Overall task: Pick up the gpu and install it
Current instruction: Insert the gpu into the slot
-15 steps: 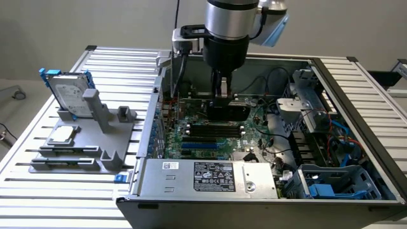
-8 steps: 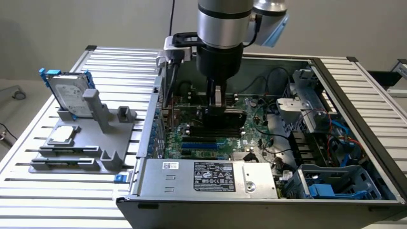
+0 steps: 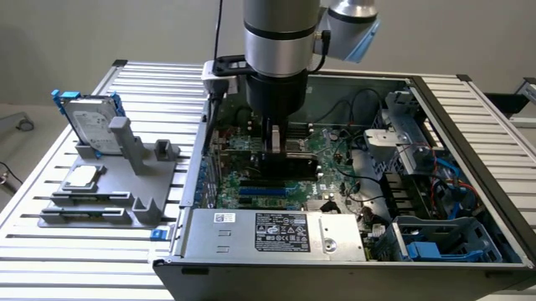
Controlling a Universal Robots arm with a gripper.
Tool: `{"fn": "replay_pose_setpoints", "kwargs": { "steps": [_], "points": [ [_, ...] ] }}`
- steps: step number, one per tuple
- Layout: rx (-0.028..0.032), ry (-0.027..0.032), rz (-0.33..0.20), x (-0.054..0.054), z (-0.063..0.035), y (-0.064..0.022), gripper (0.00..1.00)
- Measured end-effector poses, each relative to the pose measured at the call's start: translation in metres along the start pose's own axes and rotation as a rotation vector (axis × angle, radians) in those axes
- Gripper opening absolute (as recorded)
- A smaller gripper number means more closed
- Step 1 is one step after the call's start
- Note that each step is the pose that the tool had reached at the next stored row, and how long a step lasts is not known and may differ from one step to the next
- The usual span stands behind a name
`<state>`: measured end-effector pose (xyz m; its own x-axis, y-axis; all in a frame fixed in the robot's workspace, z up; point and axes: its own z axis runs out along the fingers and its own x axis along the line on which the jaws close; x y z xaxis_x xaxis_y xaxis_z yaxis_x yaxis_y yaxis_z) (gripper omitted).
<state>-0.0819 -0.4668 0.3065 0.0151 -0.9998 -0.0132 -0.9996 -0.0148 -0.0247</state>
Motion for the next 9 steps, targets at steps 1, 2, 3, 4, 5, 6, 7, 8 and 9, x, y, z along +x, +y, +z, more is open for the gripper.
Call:
{"fn": "replay_pose_setpoints", "kwargs": {
  "steps": [1, 2, 3, 4, 5, 6, 7, 8, 9],
  "points": [
    [0.0028, 0.0003, 0.000, 0.000, 0.0010, 0.0001, 0.27],
    [0.0055, 0.0002, 0.000, 0.000, 0.0023, 0.0003, 0.27],
    [0.0080, 0.0003, 0.000, 0.000, 0.0038, 0.0011, 0.27],
    [0.0105, 0.0004, 0.002, 0.000, 0.0054, 0.0023, 0.27],
    [0.0125, 0.0005, 0.004, 0.000, 0.0071, 0.0034, 0.27],
    [0.0137, 0.0007, 0.007, 0.000, 0.0085, 0.0042, 0.27],
    [0.0144, 0.0008, 0.011, 0.000, 0.0099, 0.0049, 0.27],
    [0.0147, 0.0008, 0.015, 0.000, 0.0110, 0.0054, 0.27],
    [0.0148, 0.0010, 0.020, 0.000, 0.0119, 0.0057, 0.27]
  ]
}}
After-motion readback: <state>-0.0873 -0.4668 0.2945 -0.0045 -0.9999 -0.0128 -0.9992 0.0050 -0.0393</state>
